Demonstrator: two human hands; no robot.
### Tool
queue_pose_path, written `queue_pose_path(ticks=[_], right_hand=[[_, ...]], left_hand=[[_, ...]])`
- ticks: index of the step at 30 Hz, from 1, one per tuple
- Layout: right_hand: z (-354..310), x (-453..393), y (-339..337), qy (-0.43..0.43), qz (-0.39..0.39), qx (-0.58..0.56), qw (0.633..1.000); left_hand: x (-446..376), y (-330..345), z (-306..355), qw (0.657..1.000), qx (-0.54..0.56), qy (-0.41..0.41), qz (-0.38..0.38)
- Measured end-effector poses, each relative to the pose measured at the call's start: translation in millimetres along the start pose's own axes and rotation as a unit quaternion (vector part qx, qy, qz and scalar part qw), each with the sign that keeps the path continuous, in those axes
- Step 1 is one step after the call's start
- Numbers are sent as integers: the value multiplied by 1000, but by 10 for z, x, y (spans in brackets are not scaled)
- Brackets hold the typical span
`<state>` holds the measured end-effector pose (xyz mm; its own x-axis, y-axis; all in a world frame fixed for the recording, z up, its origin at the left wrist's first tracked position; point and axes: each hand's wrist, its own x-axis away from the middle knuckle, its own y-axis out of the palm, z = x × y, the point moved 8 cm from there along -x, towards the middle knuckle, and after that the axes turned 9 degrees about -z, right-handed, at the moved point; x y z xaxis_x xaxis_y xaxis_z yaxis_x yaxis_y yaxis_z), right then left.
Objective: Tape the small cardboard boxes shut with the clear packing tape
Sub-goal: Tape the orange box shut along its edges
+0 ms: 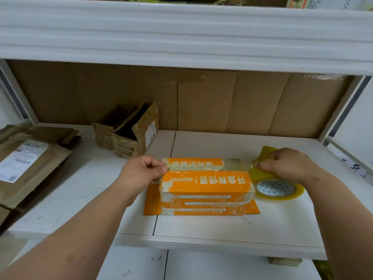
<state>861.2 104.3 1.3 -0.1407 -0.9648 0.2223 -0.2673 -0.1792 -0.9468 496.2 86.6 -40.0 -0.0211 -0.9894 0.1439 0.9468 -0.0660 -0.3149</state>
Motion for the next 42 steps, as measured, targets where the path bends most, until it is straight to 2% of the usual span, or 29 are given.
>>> queue_pose_path(ticks=[5,8,14,17,19,21,23,26,30,32,35,37,39,42], right_hand=[[45,-126,106,-8,-45,-33,998],[68,-175,170,-14,-67,-53,996],[53,-254,276,-23,-96,-64,993],[33,-302,306,-27,-105,-60,992],[32,-319,348,-27,-113,-60,991],[35,-318,393,-29,-117,-52,991],[50,-316,410,-30,-113,-55,992],[65,-294,421,-34,-113,-60,991],[34,-282,445,-39,-112,-55,991],[-17,-287,435,-46,-105,-46,992],[-81,-268,427,-52,-100,-26,993],[-87,-238,460,-51,-102,-10,993],[-79,-174,484,-48,-100,-30,993],[-64,-22,521,-29,-119,-118,985]], left_hand=[[-87,19,-168,997,64,-20,26],[-83,89,-275,988,147,-31,25],[-48,313,-563,932,347,-100,26],[-41,366,-598,912,395,-94,51],[-13,314,-544,937,326,-75,102],[22,200,-444,967,188,-56,160],[51,106,-304,978,65,-29,194],[71,64,-128,974,-104,-17,201],[2,198,33,935,-321,-2,147],[-33,287,35,932,-345,-9,109],[-52,343,9,973,-217,-39,71],[-89,347,21,983,-166,-54,57],[-157,332,42,975,-203,-71,48],[-290,299,125,948,-304,-69,70]])
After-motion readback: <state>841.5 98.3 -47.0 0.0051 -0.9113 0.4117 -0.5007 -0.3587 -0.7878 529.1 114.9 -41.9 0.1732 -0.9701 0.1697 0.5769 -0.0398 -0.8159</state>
